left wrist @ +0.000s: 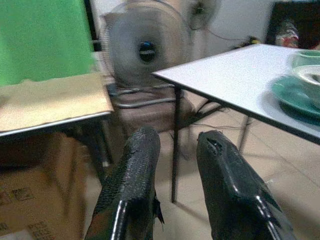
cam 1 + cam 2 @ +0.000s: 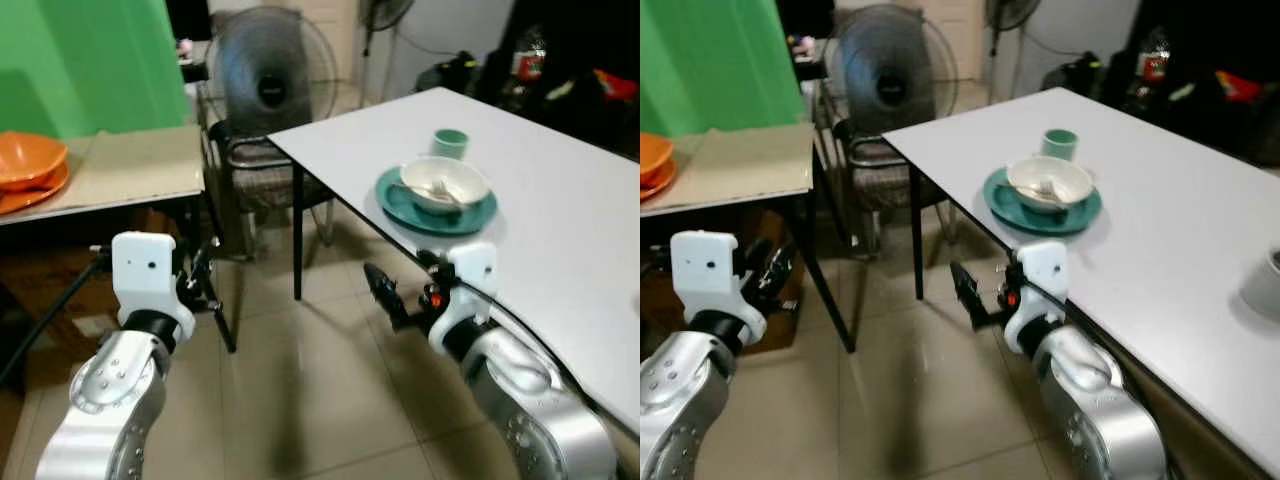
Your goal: Setting the table
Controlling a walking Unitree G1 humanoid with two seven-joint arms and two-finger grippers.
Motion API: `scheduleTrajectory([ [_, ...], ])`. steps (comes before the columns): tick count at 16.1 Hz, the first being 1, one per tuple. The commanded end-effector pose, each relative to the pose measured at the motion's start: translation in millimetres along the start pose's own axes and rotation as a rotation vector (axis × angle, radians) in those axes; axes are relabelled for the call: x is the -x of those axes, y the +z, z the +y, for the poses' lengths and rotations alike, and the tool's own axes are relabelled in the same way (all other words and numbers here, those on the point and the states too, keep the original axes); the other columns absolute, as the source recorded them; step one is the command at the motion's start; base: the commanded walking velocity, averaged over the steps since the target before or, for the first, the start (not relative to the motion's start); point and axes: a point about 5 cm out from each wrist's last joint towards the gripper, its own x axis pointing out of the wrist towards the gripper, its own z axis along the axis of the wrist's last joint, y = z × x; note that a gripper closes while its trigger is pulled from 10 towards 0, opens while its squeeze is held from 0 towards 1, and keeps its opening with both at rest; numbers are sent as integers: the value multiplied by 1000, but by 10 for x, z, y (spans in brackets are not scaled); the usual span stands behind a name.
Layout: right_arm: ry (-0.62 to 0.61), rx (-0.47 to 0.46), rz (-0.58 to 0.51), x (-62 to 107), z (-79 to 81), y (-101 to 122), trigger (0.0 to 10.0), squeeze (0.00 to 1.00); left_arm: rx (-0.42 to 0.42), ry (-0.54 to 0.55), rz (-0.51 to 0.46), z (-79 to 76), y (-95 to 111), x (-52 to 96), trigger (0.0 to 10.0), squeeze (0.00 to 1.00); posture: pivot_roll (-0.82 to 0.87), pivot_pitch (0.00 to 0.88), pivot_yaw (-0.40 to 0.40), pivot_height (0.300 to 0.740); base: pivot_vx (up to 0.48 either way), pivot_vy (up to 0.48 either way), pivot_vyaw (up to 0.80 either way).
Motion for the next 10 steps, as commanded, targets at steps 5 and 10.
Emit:
scheduleTrajectory([
  [5,16,-16,15,-20,6,-23,10000,0,-11,16,1,36,21,31,10000,0,9,0,55,740,0,337,0],
  [10,28,-6,13,-39,13,-21,10000,0,-11,17,3,41,28,37,10000,0,13,0,55,740,0,333,0],
])
